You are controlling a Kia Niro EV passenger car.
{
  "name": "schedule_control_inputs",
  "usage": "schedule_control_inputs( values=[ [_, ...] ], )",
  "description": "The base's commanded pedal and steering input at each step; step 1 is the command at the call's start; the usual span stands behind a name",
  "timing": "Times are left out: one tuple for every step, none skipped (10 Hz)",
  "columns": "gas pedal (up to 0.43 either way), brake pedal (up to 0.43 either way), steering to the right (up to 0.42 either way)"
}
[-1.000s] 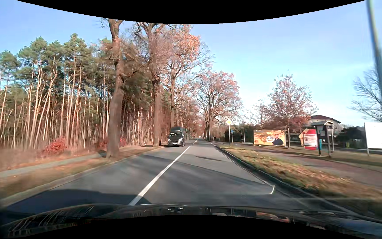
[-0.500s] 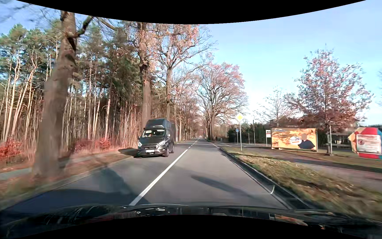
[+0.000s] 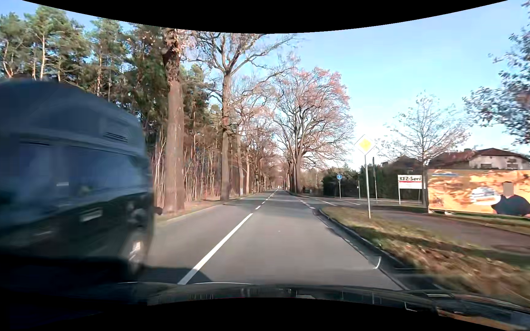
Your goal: Follow the waypoints while adhering to traffic rules and regulations
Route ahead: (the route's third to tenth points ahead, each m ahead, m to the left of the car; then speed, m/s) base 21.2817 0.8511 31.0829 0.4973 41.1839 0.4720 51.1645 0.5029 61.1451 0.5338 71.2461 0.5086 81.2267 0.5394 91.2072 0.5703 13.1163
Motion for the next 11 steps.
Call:
schedule_control_inputs(
  values=[
    [0.157, 0.000, -0.003],
    [0.150, 0.000, -0.003],
    [0.150, 0.000, -0.003],
    [0.150, 0.000, -0.003],
    [0.138, 0.000, -0.003],
    [0.138, 0.000, -0.003],
    [0.138, 0.000, -0.001],
    [0.138, 0.000, 0.000],
    [0.138, 0.000, 0.000],
    [0.138, 0.000, 0.000],
    [0.138, 0.000, 0.000]
  ],
)
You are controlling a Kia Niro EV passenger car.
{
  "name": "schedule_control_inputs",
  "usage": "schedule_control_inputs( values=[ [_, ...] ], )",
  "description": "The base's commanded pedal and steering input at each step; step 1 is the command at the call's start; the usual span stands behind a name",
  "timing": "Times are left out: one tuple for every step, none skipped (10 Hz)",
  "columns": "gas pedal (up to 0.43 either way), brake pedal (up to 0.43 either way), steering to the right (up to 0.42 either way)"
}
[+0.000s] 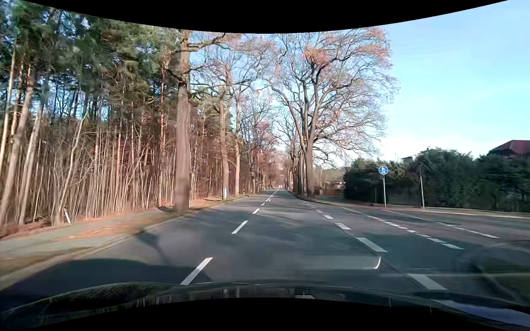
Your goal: Follow the waypoints while adhering to traffic rules and regulations
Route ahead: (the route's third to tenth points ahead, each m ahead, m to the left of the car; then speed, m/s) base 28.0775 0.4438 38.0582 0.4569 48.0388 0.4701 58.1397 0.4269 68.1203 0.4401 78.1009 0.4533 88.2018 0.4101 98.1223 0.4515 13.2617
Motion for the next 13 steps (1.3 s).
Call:
schedule_control_inputs(
  values=[
    [0.138, 0.000, 0.000],
    [0.138, 0.000, 0.000],
    [0.138, 0.000, 0.000],
    [0.138, 0.000, -0.001],
    [0.138, 0.000, 0.000],
    [0.138, 0.000, 0.000],
    [0.138, 0.000, 0.000],
    [0.138, 0.000, 0.000],
    [0.138, 0.000, 0.000],
    [0.138, 0.000, 0.000],
    [0.138, 0.000, 0.000],
    [0.138, 0.000, 0.000],
    [0.138, 0.000, 0.000]
  ],
)
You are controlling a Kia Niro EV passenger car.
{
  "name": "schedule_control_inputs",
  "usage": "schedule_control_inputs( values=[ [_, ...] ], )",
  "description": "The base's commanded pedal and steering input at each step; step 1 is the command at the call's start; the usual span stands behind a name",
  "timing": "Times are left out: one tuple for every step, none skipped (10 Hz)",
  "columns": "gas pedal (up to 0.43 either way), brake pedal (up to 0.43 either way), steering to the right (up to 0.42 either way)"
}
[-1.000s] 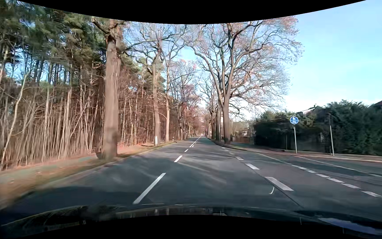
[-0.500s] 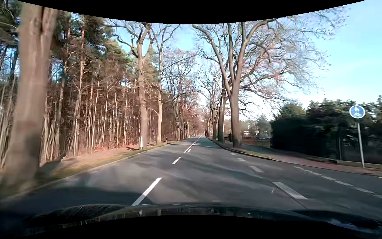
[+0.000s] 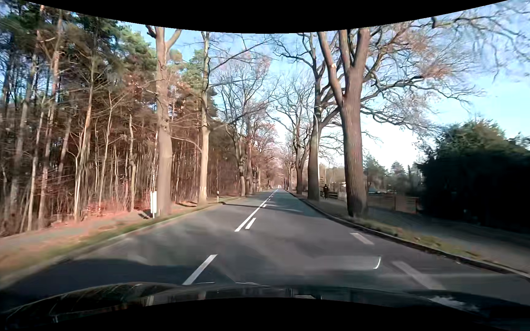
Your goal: Follow the waypoints while adhering to traffic rules and regulations
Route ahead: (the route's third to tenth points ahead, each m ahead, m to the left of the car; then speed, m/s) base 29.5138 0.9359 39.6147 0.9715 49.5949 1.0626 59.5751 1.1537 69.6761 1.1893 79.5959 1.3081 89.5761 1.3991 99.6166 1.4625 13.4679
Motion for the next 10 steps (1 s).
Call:
schedule_control_inputs(
  values=[
    [0.138, 0.000, 0.000],
    [0.138, 0.000, 0.000],
    [0.138, 0.000, 0.000],
    [0.138, 0.000, 0.000],
    [0.138, 0.000, -0.001],
    [0.130, 0.000, -0.003],
    [0.130, 0.000, -0.003],
    [0.118, 0.000, 0.000],
    [0.110, 0.000, 0.002],
    [0.110, 0.000, 0.002]
  ],
)
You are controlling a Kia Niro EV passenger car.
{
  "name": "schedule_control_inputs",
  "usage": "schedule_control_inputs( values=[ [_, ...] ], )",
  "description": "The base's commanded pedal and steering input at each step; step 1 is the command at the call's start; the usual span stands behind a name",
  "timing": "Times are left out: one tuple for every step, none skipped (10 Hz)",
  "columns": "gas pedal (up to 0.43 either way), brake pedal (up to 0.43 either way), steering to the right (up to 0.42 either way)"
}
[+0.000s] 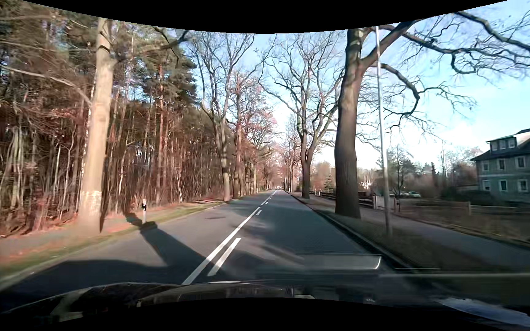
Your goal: Follow the waypoints while adhering to traffic rules and regulations
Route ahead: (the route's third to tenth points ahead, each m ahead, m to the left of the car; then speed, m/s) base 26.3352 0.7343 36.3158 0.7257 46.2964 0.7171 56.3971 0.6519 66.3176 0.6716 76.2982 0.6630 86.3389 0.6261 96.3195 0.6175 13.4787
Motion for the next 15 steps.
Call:
schedule_control_inputs(
  values=[
    [0.110, 0.000, 0.002],
    [0.110, 0.000, 0.002],
    [0.110, 0.000, 0.002],
    [0.110, 0.000, 0.002],
    [0.110, 0.000, 0.002],
    [0.110, 0.000, 0.002],
    [0.110, 0.000, 0.002],
    [0.110, 0.000, 0.002],
    [0.110, 0.000, 0.002],
    [0.110, 0.000, 0.001],
    [0.110, 0.000, 0.001],
    [0.110, 0.000, 0.000],
    [0.110, 0.000, 0.000],
    [0.110, 0.000, 0.000],
    [0.118, 0.000, -0.001]
  ],
)
